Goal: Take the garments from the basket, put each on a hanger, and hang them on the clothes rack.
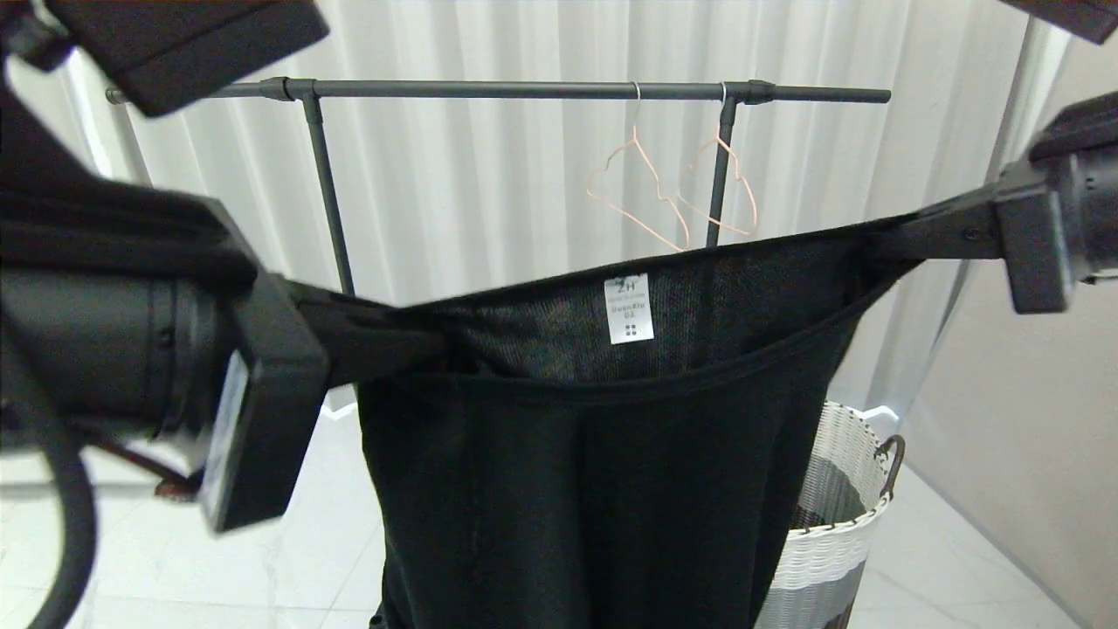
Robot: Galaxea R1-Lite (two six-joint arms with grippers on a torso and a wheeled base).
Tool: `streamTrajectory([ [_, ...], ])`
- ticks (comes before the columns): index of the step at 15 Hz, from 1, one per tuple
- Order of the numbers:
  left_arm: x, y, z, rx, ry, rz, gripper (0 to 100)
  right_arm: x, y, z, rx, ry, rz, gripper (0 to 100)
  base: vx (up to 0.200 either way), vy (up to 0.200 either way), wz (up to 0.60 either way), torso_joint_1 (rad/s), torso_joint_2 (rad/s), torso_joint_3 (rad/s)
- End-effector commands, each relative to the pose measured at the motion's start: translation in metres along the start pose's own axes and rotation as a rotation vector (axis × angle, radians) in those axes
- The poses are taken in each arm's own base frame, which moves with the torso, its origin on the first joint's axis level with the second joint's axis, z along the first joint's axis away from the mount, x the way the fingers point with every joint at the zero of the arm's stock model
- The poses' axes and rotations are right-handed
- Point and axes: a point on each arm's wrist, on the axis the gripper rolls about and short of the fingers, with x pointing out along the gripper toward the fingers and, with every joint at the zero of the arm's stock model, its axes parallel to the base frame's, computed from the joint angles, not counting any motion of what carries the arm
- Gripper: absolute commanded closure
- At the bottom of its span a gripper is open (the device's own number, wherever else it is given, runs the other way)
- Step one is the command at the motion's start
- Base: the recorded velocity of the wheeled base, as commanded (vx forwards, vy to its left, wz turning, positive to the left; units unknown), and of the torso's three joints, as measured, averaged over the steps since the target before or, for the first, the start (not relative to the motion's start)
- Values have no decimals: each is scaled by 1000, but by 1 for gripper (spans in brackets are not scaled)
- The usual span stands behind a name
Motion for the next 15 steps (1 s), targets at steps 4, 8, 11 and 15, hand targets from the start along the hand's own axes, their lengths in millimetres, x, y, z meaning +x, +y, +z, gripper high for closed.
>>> streamTrajectory([
  [4,30,20,21,-66,6,98,100,-31,1,-10,-2,-13,1,100,0,0,0,0,0,0],
  [8,28,19,19,-65,6,94,100,-24,1,-9,-4,1,2,100,0,0,0,0,0,0],
  [11,28,19,18,-65,6,95,100,-22,1,-9,-4,3,1,100,0,0,0,0,0,0],
  [15,30,18,16,-63,20,95,100,-23,1,-10,-2,6,0,0,0,0,0,0,0,0],
])
